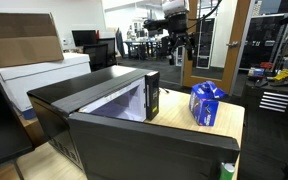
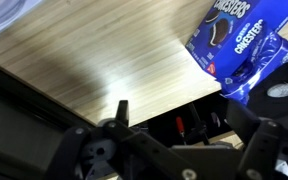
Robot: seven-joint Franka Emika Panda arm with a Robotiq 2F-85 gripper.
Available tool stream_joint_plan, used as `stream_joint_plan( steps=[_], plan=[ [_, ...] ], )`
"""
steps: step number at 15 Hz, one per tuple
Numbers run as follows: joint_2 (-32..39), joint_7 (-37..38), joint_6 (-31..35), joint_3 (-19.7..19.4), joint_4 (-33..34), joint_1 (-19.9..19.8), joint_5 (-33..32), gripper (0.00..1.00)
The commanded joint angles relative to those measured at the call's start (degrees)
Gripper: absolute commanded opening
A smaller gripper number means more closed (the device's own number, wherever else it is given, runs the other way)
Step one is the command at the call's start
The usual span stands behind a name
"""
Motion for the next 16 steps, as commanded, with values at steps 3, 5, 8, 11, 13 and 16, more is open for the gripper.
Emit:
stream_joint_plan(
  steps=[3,5,8,11,13,16],
  plan=[
    [16.9,0.0,-7.2,18.0,-1.9,-13.9,-16.3,1.00],
    [20.8,0.0,-10.3,20.8,-3.1,-15.2,-20.4,1.00],
    [24.4,0.0,-13.6,22.7,-4.5,-15.5,-24.4,1.00],
    [23.5,0.0,-13.4,22.2,-5.2,-15.4,-22.8,1.00],
    [22.4,0.0,-12.7,21.9,-5.4,-15.3,-21.9,1.00],
    [22.6,0.7,-11.5,23.0,-6.1,-15.9,-21.6,1.00]
  ],
)
